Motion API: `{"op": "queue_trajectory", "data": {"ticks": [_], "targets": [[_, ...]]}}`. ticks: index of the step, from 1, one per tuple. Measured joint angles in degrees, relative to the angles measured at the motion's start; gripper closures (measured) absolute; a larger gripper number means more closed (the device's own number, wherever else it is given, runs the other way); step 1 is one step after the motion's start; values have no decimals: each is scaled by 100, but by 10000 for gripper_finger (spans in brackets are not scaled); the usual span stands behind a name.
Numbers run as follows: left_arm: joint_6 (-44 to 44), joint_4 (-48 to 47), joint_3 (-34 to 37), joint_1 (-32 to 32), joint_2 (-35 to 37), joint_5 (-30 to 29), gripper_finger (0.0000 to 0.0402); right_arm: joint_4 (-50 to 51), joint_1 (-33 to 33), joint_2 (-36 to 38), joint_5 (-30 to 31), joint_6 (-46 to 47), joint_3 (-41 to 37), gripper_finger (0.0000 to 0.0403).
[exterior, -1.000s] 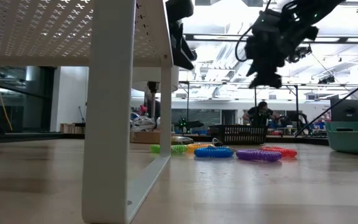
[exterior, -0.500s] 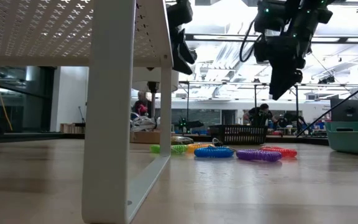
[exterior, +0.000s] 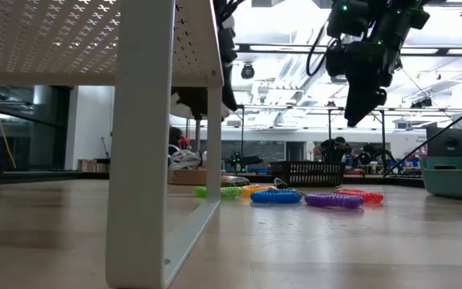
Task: Pick & Place Office Desk Supplies
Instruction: Put the yellow crayon box into the black bin
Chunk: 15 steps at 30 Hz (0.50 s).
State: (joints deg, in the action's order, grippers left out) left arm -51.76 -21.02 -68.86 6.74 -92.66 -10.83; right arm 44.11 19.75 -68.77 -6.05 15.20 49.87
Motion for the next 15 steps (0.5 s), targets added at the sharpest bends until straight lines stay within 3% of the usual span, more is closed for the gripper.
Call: {"op": "queue_trajectory", "data": {"ticks": [15], "targets": [[-215,-258,0,212,-2,510,181,-675,0,-2,-4,-2,0,230]]}}
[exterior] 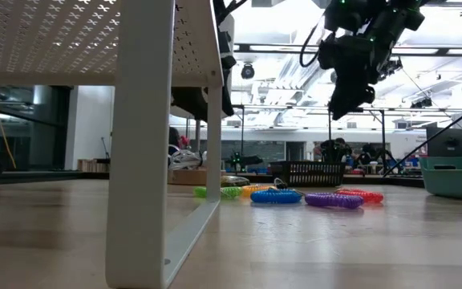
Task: Pick & Place Office Desk Supplies
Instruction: Put the yellow crayon box into the black bin
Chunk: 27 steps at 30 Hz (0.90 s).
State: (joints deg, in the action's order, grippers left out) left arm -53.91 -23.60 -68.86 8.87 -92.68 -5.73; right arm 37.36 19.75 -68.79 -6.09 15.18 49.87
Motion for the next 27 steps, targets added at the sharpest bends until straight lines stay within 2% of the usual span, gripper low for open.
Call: {"op": "queue_trajectory", "data": {"ticks": [10,27], "targets": [[-615,-163,0,293,2,834,181,-746,0,0,0,0,0,230],[-583,-239,0,334,0,869,181,-1370,0,-2,0,0,0,230]]}}
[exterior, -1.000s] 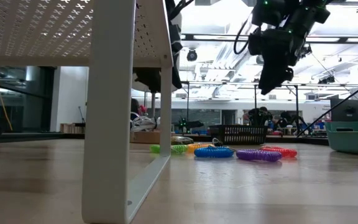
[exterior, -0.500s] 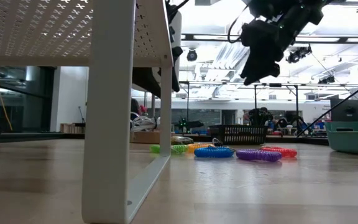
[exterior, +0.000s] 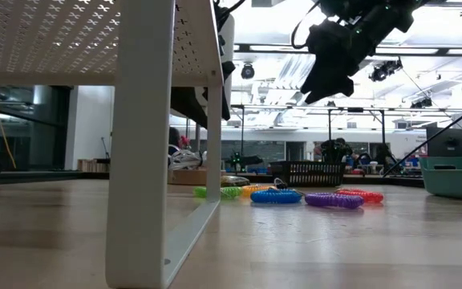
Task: Pick & Place Office Desk Supplies
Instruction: Put the yellow crayon box into the black bin
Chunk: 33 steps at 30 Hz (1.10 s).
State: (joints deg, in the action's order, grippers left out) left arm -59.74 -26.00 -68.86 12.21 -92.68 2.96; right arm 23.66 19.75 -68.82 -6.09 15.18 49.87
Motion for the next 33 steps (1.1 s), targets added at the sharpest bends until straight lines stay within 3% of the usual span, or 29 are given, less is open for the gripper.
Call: {"op": "queue_trajectory", "data": {"ticks": [17,23,33], "targets": [[302,138,2,39,-4,-31,181,-5,0,0,0,0,0,230],[257,453,-12,37,-282,-327,181,-20,0,0,0,0,0,230],[126,216,-291,70,-815,-262,181,-174,0,0,5,0,0,230]]}}
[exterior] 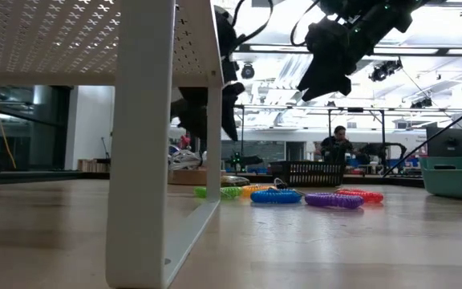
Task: Pick & Place Office Desk Supplies
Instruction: Put the yellow crayon box into the black bin
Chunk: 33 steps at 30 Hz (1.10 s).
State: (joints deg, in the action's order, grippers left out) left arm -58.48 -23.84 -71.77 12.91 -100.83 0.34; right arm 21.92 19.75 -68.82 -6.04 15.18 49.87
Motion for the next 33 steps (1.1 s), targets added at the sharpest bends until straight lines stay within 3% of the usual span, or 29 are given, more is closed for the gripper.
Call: {"op": "queue_trajectory", "data": {"ticks": [17,33], "targets": [[0,-1244,-1503,-115,-1220,-120,181,-125,0,0,-2,0,0,230],[9,-1394,-1619,-50,-1485,-193,181,-282,1,0,-5,0,0,230]]}}
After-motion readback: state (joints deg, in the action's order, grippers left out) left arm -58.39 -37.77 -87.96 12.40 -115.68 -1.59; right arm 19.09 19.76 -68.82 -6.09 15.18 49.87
